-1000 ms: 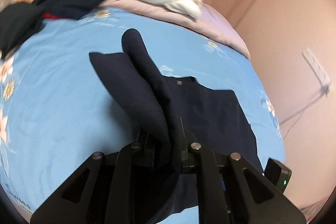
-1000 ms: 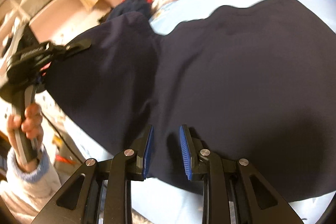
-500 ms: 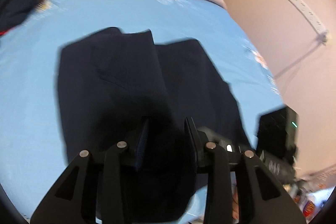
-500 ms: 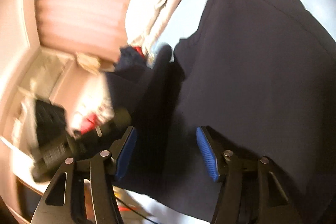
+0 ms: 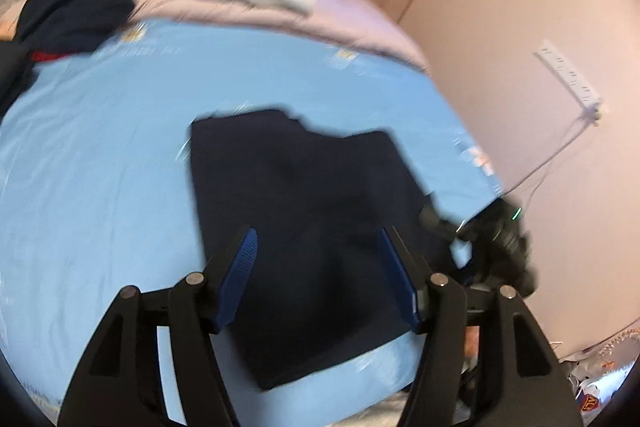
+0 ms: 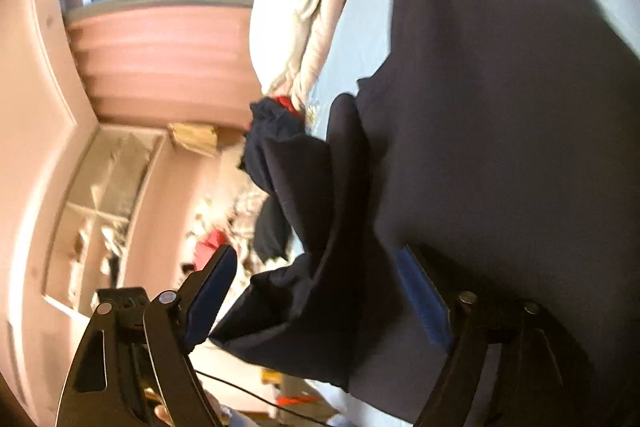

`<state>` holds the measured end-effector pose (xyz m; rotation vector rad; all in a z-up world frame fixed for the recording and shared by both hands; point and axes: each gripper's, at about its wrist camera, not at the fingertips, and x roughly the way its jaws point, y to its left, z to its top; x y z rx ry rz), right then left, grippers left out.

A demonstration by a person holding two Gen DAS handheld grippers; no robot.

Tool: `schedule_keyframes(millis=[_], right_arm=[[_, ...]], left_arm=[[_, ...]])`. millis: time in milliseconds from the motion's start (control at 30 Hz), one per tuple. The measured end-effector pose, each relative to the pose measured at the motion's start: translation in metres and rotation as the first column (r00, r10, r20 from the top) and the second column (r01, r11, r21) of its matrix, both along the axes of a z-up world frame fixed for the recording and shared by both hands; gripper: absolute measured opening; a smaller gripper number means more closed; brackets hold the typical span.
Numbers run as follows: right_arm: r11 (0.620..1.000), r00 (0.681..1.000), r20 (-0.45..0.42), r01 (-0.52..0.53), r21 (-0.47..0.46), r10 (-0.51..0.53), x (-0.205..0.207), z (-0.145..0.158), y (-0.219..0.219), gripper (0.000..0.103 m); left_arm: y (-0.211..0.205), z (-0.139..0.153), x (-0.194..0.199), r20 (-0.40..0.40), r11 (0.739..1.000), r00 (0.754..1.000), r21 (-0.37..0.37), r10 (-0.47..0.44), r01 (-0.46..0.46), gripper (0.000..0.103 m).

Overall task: Fold large clothes
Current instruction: 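Lift the jacket end with the right tool and fold it over the rest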

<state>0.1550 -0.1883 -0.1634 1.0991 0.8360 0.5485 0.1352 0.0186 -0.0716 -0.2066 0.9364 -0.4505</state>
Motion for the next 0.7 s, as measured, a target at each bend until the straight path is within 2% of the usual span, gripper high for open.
schedule_keyframes(millis=[133, 233, 267, 300, 333, 400, 433, 500, 533, 633, 700], right_arm=[[0.982, 0.997, -0.024, -0.079, -0.173, 0.076, 0.026, 0.013, 0.028, 0.083], [0.958, 0.994, -0.049, -0.106, -0.267, 0.096, 0.045, 0.015, 0.041, 0.081], [0.95, 0.993, -0.04, -0.118, -0.29, 0.111, 0.05, 0.017, 0.046, 0.074], [0.945, 0.992, -0.037, -0.127, -0.302, 0.122, 0.053, 0.017, 0.049, 0.058], [0.931, 0.989, -0.049, -0.15, -0.333, 0.142, 0.059, 0.017, 0.056, 0.05], [0.903, 0.987, -0.063, -0.161, -0.399, 0.149, 0.05, 0.012, 0.054, 0.027], [0.882, 0.986, -0.062, -0.164, -0.442, 0.152, 0.049, 0.012, 0.057, 0.021], [0.859, 0.987, -0.035, -0.157, -0.487, 0.16, 0.046, 0.018, 0.064, 0.012], [0.851, 0.985, -0.007, -0.15, -0.503, 0.17, 0.042, 0.024, 0.064, 0.011], [0.85, 0.983, 0.057, -0.119, -0.514, 0.172, 0.034, 0.04, 0.061, 0.009], [0.865, 0.981, 0.123, -0.069, -0.497, 0.149, 0.025, 0.058, 0.05, 0.008]], left_arm=[[0.011, -0.041, -0.013, -0.076, 0.999, 0.997, 0.035, 0.02, -0.018, 0.063], [0.013, -0.073, -0.018, -0.154, 1.0, 0.988, -0.01, 0.009, -0.011, 0.063], [0.014, -0.079, -0.02, -0.171, 1.0, 0.985, -0.018, 0.006, -0.009, 0.063], [0.014, -0.086, -0.022, -0.188, 1.0, 0.982, -0.028, 0.001, -0.007, 0.063], [0.013, -0.093, -0.023, -0.208, 0.999, 0.978, -0.042, -0.008, 0.0, 0.063], [0.012, -0.098, -0.024, -0.225, 0.999, 0.974, -0.053, -0.024, 0.012, 0.064], [0.011, -0.1, -0.024, -0.232, 0.998, 0.972, -0.053, -0.027, 0.015, 0.067], [0.013, -0.102, -0.025, -0.241, 0.998, 0.97, -0.056, -0.026, 0.012, 0.067], [0.015, -0.102, -0.025, -0.247, 0.998, 0.969, -0.065, -0.026, 0.011, 0.067], [0.023, -0.096, -0.028, -0.254, 0.997, 0.967, -0.082, -0.016, -0.005, 0.068], [0.03, -0.089, -0.029, -0.24, 0.996, 0.971, -0.079, 0.016, -0.036, 0.071]])
